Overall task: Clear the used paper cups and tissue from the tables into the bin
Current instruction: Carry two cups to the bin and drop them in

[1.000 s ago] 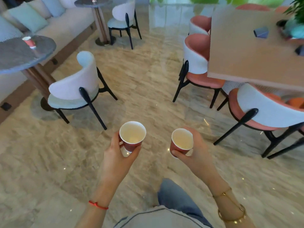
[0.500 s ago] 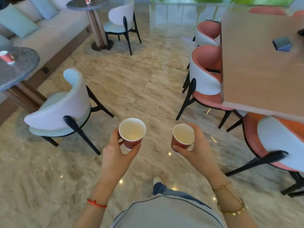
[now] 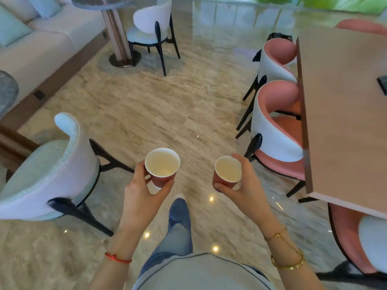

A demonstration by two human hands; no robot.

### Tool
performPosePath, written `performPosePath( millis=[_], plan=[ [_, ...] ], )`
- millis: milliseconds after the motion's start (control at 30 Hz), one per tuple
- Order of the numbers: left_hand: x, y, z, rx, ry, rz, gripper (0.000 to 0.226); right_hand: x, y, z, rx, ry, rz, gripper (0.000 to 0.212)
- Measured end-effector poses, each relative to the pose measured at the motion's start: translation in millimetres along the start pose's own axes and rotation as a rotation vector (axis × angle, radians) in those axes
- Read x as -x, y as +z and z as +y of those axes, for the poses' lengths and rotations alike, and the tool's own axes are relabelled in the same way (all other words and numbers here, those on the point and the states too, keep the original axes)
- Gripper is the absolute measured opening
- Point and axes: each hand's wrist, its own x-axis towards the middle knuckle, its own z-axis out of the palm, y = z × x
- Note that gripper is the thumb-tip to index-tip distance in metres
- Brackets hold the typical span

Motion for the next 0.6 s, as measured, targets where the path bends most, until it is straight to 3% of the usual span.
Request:
performPosePath(
  millis=[333,600],
  plan=[
    [-290.1,50.8,33.7,0.077,0.111,-0.101,0.062,-269.1,-0.9,-1.3,-0.045,0.02,0.109,0.085],
    [-471.2,128.1,62.9,0.103,0.153,-0.223,0.062,-424.5,-11.6,46.1,-0.032,0.156,0.186,0.084]
  ],
)
